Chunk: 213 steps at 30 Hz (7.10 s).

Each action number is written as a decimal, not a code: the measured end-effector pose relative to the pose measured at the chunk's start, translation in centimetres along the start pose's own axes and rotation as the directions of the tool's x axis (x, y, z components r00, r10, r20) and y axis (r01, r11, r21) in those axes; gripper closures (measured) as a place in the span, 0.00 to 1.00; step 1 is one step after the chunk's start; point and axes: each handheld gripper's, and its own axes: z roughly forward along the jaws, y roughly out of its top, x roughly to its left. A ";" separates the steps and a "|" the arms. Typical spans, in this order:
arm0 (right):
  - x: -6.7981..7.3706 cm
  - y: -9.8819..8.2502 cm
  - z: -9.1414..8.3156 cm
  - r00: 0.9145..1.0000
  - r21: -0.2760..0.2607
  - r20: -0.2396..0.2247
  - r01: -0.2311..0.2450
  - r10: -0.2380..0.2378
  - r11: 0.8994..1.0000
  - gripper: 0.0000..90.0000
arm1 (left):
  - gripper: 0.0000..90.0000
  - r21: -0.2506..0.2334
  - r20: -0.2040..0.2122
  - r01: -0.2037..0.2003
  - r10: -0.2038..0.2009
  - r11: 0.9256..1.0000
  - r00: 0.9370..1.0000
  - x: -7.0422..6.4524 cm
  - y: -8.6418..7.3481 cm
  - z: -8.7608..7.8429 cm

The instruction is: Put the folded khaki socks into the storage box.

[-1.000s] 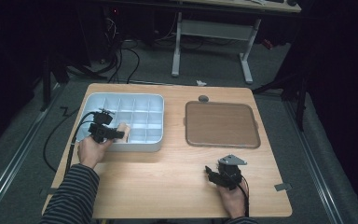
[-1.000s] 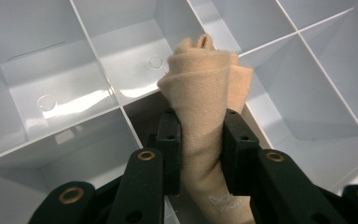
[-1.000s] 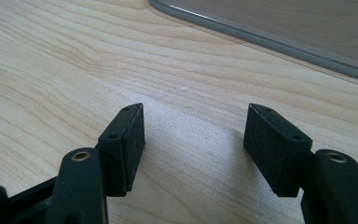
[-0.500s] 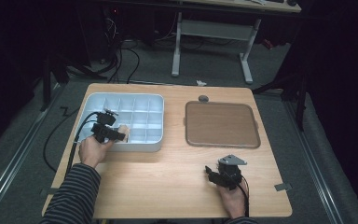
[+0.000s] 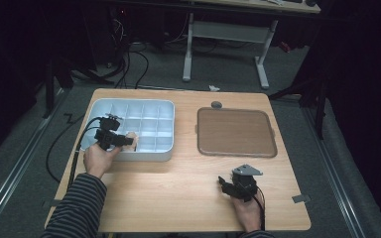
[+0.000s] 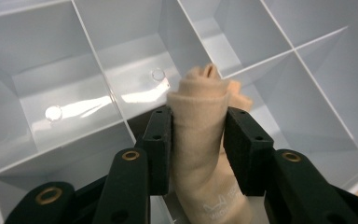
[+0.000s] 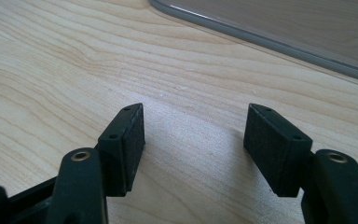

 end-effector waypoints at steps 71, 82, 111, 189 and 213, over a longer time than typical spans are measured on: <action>0.0 0.0 0.0 1.000 -0.001 -0.001 -0.001 0.001 1.000 0.42 | 0.55 -0.097 -0.038 -0.031 0.027 0.995 0.999 -1.1 -1.2 -3.6; 0.0 0.0 0.0 1.000 0.000 0.000 0.000 0.000 1.000 0.42 | 0.55 -0.125 -0.016 -0.017 0.015 0.992 1.000 -1.2 -2.3 -4.2; 0.0 0.0 0.0 1.000 -0.001 -0.001 0.000 0.000 1.000 0.42 | 0.54 -0.166 -0.010 -0.037 0.036 0.985 0.999 -2.2 -4.6 -6.4; 0.0 0.0 0.0 1.000 -0.001 0.001 0.000 0.000 1.000 0.42 | 0.51 -0.180 0.051 0.008 0.001 0.984 0.999 -3.7 -9.9 -5.3; 0.0 0.0 0.0 1.000 -0.001 0.001 0.000 0.000 1.000 0.42 | 0.51 -0.182 0.079 0.003 0.012 0.983 0.997 -4.9 -10.5 -4.1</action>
